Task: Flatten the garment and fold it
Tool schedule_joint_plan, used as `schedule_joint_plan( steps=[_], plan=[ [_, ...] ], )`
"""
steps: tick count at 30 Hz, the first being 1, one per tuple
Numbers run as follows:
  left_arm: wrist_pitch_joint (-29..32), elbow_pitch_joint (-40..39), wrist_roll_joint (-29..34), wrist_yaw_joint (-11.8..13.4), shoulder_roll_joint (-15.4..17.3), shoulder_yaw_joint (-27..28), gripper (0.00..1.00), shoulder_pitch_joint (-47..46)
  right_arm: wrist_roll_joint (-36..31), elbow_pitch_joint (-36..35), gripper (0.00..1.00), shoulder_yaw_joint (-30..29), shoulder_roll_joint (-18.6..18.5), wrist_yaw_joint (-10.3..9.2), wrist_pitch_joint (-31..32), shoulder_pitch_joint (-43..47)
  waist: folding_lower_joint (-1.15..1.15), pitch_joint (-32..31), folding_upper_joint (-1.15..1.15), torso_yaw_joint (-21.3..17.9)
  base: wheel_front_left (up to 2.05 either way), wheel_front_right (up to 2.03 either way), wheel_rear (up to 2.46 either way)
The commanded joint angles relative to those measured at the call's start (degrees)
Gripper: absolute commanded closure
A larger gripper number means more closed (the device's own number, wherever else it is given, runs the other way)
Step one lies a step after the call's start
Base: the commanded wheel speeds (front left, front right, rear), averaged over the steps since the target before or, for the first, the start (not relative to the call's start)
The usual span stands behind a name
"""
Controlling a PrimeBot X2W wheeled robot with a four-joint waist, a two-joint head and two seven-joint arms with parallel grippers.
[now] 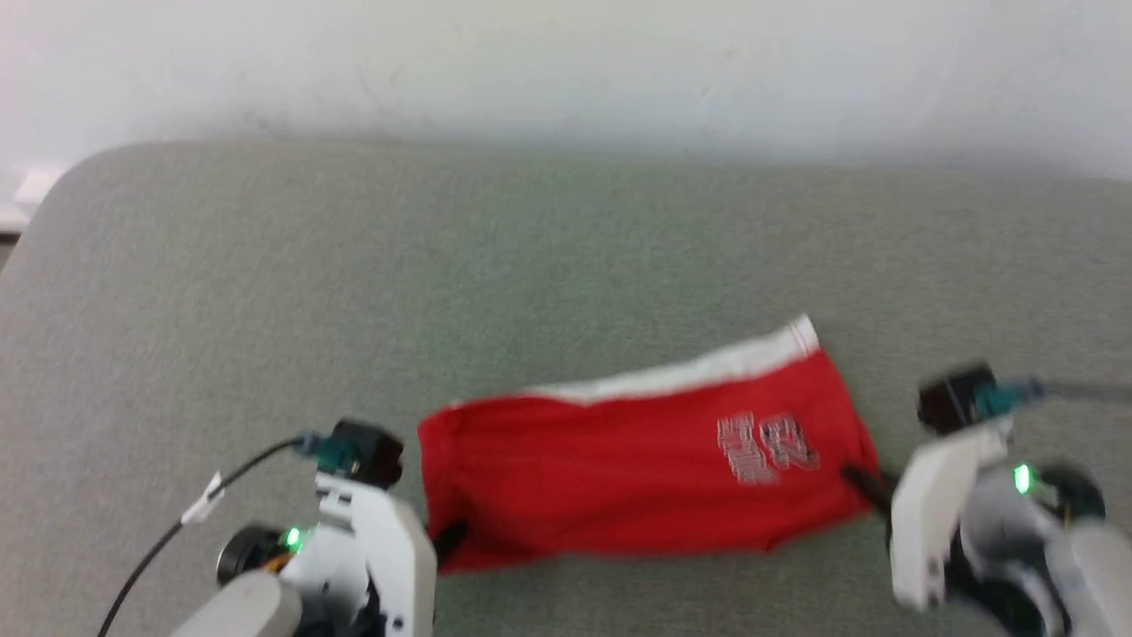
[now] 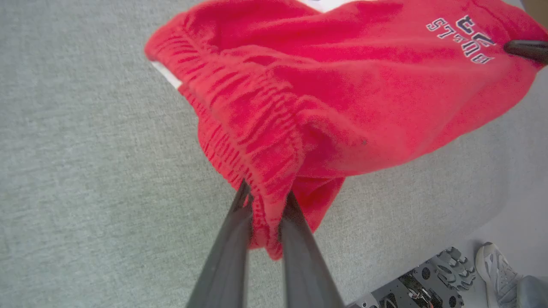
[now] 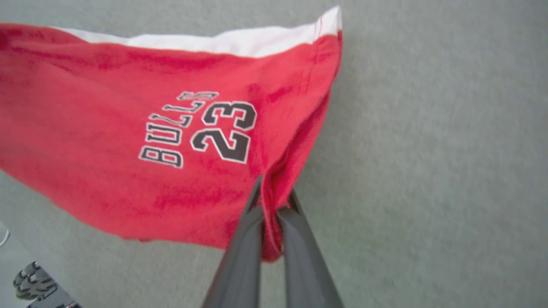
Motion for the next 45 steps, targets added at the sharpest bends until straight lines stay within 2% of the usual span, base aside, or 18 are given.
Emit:
schedule_joint_plan(
  steps=[1,5,6,7,8,9,10,17,22,25,33,44,45],
  plan=[
    [0.6,-0.5,-0.4,0.8,1.0,0.1,1.00,1.8,-0.5,-2.6,1.00,-1.7,0.8,-0.05,1.1,4.2,0.01,-3.4,0.00,-3.4,0.00,0.00,0.00],
    [1.9,-0.8,-2.2,2.4,1.7,-0.4,1.00,6.0,-3.0,-10.4,1.00,-8.1,6.2,-0.05,3.4,16.4,0.01,-4.3,0.00,-4.5,0.00,0.00,0.00],
    [1.9,-0.6,-2.6,2.7,1.5,-0.4,1.00,6.8,-4.5,-11.8,0.88,-9.5,7.4,-0.05,3.0,18.6,0.01,-4.4,0.00,-4.6,0.00,0.00,0.00],
    [1.7,-0.5,-3.0,2.9,1.2,-0.4,1.00,7.4,-5.8,-12.7,0.59,-10.5,8.6,-0.05,2.8,20.7,0.01,-4.4,0.00,-4.7,0.00,0.00,0.00],
    [1.4,-0.3,-3.3,3.2,0.8,-0.4,0.84,8.0,-6.4,-13.6,0.08,-11.4,10.2,-0.05,2.6,22.4,0.01,-4.3,0.00,-4.8,0.00,0.00,0.00],
    [1.2,-0.1,-3.5,3.4,0.6,-0.5,0.07,8.5,-7.1,-14.4,0.00,-12.2,11.7,-0.05,1.9,23.6,0.01,-4.3,0.00,-4.8,0.00,0.00,0.00],
    [0.8,0.0,-3.4,3.5,0.4,-0.5,0.00,8.8,-7.9,-15.2,0.00,-12.8,12.8,-0.05,1.0,24.6,0.01,-4.2,0.00,-4.8,0.00,0.00,0.00],
    [-9.2,-2.5,-3.1,6.1,-1.0,4.8,0.00,11.6,-12.6,-20.7,0.00,-17.3,17.1,-0.05,-9.0,26.0,0.01,-4.7,0.00,-4.3,0.00,0.00,0.00],
    [-18.0,-5.3,-0.2,9.8,-1.2,9.4,0.00,12.9,-14.3,-20.7,0.00,-20.6,17.7,-0.05,-8.8,25.0,0.01,-5.5,0.00,-3.0,0.00,0.00,0.00],
    [-25.1,-5.1,2.0,11.2,-2.9,11.8,0.00,12.8,-14.0,-19.5,0.00,-21.2,16.7,-0.05,-7.4,23.4,0.01,-5.4,0.00,-2.3,0.00,0.00,0.00],
    [-42.6,2.2,9.8,7.2,-6.1,12.4,0.00,10.9,-11.9,-10.5,0.00,-20.3,12.7,-0.05,-0.1,18.9,0.01,-4.4,0.00,-0.5,0.00,0.00,0.00],
    [-44.9,5.1,19.5,4.3,-10.1,16.3,0.00,11.3,-7.5,4.3,0.00,-14.0,11.8,-0.05,7.9,12.9,0.01,-3.1,0.00,1.2,0.00,0.00,0.00],
    [-44.9,5.1,20.0,3.9,-10.5,16.6,0.00,11.4,-6.9,5.5,0.20,-13.5,11.9,-0.05,9.0,12.7,0.01,-3.0,0.00,1.4,0.00,0.00,0.00]
  ],
)
